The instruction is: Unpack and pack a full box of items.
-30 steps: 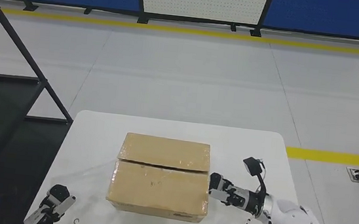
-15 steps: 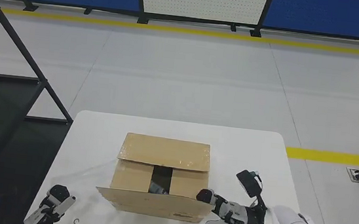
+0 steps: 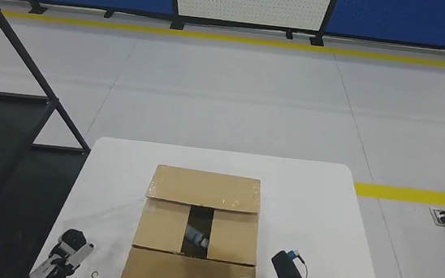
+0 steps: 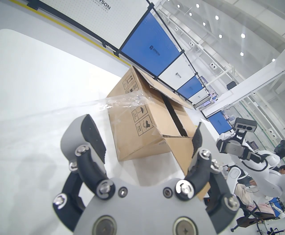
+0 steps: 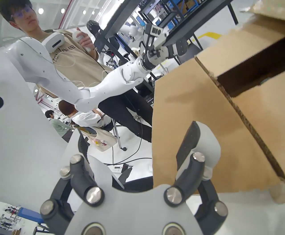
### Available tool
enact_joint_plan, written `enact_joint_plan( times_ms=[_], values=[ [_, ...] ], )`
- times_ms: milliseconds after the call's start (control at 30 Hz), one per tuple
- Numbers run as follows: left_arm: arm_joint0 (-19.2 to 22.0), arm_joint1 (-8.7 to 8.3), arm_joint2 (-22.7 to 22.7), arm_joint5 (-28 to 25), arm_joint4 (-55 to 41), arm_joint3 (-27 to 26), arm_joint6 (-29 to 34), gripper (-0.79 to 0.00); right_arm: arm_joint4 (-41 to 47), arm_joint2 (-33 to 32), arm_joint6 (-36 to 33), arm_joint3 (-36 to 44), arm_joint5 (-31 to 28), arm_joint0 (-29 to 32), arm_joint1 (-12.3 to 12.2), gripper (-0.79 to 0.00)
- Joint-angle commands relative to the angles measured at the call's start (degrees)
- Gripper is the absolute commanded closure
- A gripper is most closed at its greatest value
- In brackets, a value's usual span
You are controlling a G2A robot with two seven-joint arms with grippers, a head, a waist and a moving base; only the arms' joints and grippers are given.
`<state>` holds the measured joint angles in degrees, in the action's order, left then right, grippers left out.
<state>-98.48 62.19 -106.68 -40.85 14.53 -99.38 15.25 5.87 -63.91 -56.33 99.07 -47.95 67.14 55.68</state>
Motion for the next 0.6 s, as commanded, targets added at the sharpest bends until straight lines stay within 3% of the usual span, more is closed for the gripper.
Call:
enact_joint_plan(
  times_ms=[0,567],
  values=[
    [0.00,0.00,0.00,0.00,0.00,0.00,0.00,-0.785,-0.49,0.91,-0.20,-1.24,0.20,-0.45,-0.10,-0.785],
    [0.00,0.00,0.00,0.00,0.00,0.00,0.00,-0.785,-1.77,9.03,2.45,-11.82,-1.38,-5.24,1.54,-0.785]
  ],
)
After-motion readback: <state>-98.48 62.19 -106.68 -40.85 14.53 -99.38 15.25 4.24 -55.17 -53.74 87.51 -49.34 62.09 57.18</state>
